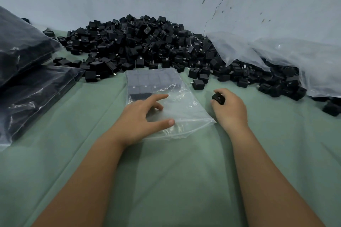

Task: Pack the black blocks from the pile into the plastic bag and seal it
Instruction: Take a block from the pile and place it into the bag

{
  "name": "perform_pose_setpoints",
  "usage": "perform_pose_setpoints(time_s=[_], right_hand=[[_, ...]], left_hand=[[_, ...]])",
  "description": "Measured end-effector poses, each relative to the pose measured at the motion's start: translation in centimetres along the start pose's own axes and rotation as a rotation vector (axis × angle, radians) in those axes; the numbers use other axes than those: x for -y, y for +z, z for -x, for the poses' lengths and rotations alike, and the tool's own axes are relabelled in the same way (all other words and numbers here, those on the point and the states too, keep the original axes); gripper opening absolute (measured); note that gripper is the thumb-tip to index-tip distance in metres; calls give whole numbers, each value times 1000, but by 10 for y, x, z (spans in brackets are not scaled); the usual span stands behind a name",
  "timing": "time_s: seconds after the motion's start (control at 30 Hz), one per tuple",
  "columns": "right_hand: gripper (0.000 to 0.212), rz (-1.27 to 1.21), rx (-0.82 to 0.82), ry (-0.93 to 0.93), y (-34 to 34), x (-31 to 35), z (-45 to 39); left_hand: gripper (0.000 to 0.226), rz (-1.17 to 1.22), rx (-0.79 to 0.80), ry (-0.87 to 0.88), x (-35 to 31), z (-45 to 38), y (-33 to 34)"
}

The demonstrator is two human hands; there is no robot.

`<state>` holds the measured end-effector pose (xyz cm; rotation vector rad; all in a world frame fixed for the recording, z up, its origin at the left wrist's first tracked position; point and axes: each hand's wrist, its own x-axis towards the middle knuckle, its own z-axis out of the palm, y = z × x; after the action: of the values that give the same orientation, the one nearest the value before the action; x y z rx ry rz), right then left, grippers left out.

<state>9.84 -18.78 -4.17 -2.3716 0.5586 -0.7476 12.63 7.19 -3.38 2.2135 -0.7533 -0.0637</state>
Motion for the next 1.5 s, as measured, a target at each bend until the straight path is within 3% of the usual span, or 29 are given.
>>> perform_pose_setpoints(time_s=[0.1,0.2,0.33,0.43,0.5,0.57,0.67,0.8,0.9,0.97,1.07,1.13,1.2,1.37,1.5], right_hand=[[25,-252,-101,94,-4,7,5],[22,-416,-235,29,-10,29,15],[31,-324,-360,-371,-4,74,45],[32,-222,-258,-640,14,105,76],[33,-199,-132,-721,26,117,92],[32,-197,-44,-710,33,120,100],[34,-185,-52,-663,32,114,96],[27,-149,-166,-757,20,101,88],[28,-152,-89,-676,16,98,86],[27,21,-9,-572,18,98,83],[23,213,126,-481,25,96,78],[24,201,162,-413,24,94,76],[33,194,183,-357,22,92,75],[35,83,207,-298,20,92,77],[22,115,278,-282,30,85,73]], left_hand=[[93,-141,81,15,-1,-4,-1],[94,-342,189,9,-3,-7,0],[65,-269,176,-29,-7,-9,-1],[31,-186,88,-27,-12,-7,0],[5,-26,-21,-16,-11,-1,1],[26,71,-89,-20,-3,2,1],[32,45,-98,-55,0,-3,-1],[24,348,-162,-104,-4,-8,-2],[12,540,-348,-26,-10,-4,-6],[8,592,-402,32,-16,-2,-10],[4,585,-295,101,-26,1,-11],[16,525,-218,145,-30,2,-9],[30,557,-238,154,-31,4,-9],[41,736,-602,-81,-15,-1,-16],[42,904,-732,-260,-6,-4,-19]])
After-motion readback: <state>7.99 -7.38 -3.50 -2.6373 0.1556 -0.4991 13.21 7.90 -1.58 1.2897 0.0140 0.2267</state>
